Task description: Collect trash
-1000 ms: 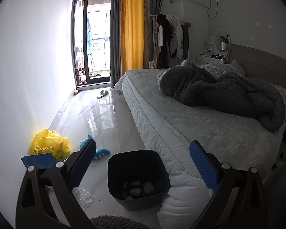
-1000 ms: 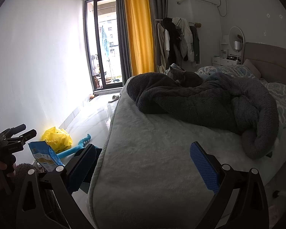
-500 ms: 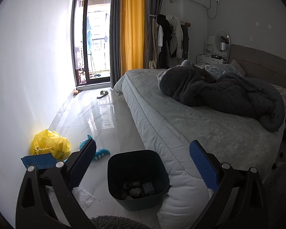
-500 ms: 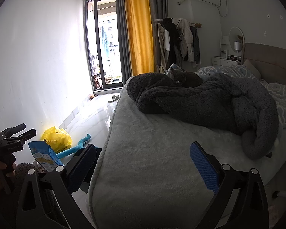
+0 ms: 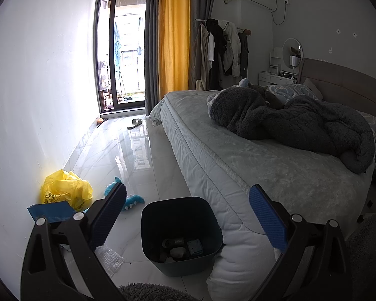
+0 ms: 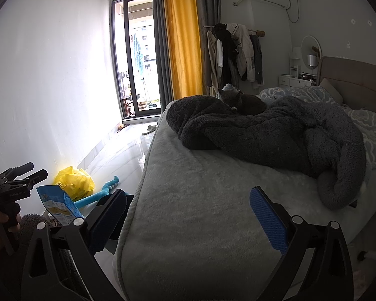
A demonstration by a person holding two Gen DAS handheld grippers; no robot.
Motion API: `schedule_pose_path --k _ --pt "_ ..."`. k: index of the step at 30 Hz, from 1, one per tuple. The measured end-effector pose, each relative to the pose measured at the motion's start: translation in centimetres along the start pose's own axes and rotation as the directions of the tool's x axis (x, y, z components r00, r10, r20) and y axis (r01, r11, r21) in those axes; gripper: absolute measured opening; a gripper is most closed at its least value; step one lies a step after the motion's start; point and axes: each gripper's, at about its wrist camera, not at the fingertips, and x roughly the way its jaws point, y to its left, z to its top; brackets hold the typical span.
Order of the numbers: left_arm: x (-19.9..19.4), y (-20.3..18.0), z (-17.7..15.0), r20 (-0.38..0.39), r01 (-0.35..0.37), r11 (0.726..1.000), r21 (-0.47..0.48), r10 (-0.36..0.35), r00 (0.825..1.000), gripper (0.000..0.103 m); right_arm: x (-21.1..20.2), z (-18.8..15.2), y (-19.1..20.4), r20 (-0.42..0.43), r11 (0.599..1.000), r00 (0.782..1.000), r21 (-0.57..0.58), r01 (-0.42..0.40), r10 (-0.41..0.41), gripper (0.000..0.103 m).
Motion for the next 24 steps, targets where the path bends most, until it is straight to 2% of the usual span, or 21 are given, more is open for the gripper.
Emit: schedule_pose_path --k 24 --pt "0.10 -0.24 -0.05 -0.006 0.003 1.000 0.002 -0.003 1.000 0.100 0.04 0.01 -0.04 0.000 1.000 1.000 -0.001 -0.001 0.001 0.100"
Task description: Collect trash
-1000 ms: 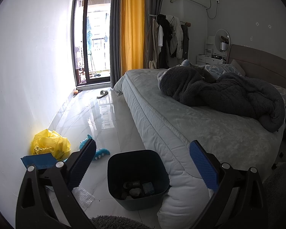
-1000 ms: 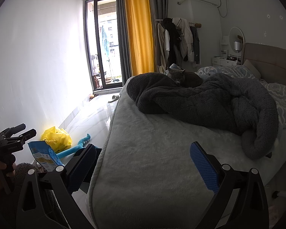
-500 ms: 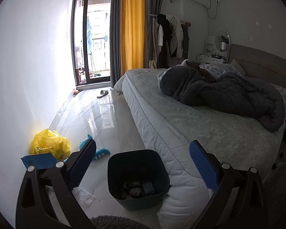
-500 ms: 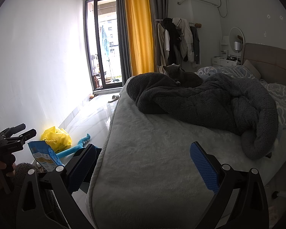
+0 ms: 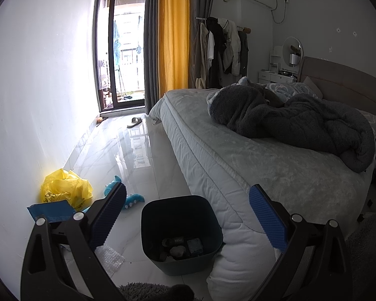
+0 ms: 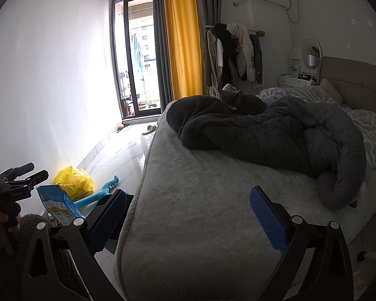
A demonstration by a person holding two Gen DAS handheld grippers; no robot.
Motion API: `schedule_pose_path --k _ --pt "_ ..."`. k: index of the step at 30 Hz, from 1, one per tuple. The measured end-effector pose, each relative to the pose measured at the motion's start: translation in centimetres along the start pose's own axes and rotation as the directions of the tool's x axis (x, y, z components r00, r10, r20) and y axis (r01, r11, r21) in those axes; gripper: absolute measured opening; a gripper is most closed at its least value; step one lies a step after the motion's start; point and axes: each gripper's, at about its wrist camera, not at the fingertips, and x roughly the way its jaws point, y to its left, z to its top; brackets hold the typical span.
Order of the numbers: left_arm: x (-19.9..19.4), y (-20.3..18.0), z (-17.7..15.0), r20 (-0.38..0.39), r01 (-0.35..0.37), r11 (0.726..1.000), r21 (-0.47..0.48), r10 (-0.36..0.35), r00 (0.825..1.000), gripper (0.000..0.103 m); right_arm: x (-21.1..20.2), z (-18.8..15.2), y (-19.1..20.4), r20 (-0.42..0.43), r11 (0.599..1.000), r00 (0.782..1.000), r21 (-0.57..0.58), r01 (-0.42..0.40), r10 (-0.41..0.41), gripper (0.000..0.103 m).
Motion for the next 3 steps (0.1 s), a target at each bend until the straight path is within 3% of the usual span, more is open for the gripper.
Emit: schedule_pose_path --k 3 --pt "0.04 0.01 0.01 -0.001 0.000 1.000 -0.001 0.000 1.000 0.100 0.00 0.00 0.00 0.000 1.000 1.000 0.000 0.000 0.000 0.100"
